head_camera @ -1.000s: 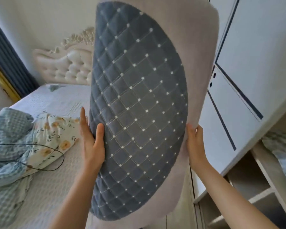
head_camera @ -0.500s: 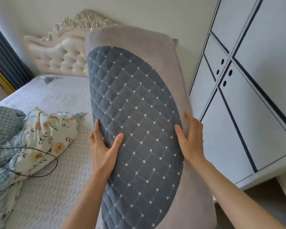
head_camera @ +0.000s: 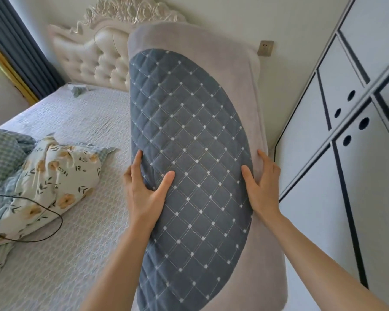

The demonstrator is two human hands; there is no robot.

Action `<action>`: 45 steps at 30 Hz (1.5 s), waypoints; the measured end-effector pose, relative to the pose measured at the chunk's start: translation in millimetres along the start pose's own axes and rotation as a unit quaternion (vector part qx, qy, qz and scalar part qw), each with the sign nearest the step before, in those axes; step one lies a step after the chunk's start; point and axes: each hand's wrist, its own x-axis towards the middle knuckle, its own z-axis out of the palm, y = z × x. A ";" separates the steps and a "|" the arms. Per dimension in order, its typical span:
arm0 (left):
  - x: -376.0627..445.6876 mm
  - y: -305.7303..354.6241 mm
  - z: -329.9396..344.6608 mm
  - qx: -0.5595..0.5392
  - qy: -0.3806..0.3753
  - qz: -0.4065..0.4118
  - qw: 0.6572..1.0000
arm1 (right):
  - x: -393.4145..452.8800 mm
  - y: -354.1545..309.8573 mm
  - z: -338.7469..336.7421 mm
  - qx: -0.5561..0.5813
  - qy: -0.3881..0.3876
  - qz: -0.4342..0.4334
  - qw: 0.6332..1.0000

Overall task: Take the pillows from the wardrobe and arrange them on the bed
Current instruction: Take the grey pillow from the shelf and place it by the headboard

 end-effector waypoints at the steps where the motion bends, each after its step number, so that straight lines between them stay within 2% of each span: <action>1: 7.3 2.9 10.3 0.005 0.009 0.001 1.000 | 16.3 3.6 1.4 -0.001 -0.004 -0.007 1.000; 7: 55.4 6.6 61.4 0.003 0.041 -0.024 0.999 | 97.8 22.4 20.2 -0.009 -0.024 -0.031 0.999; 15: 146.7 -3.8 124.2 -0.001 0.045 -0.050 0.998 | 214.6 35.7 65.5 -0.020 -0.051 -0.047 0.997; 27: 323.3 -22.7 197.2 -0.005 0.108 -0.088 0.990 | 412.1 17.5 173.0 -0.054 -0.134 -0.089 0.986; 35: 400.8 -40.5 232.7 0.009 0.154 -0.117 0.981 | 504.1 26.3 242.2 -0.046 -0.190 -0.095 0.976; 40: 445.8 -52.2 264.0 0.022 0.215 -0.142 0.966 | 565.9 41.5 289.2 -0.061 -0.248 -0.198 0.946; 45: 491.6 -58.8 307.5 0.026 0.272 -0.182 0.945 | 643.6 51.1 334.7 -0.066 -0.319 -0.241 0.914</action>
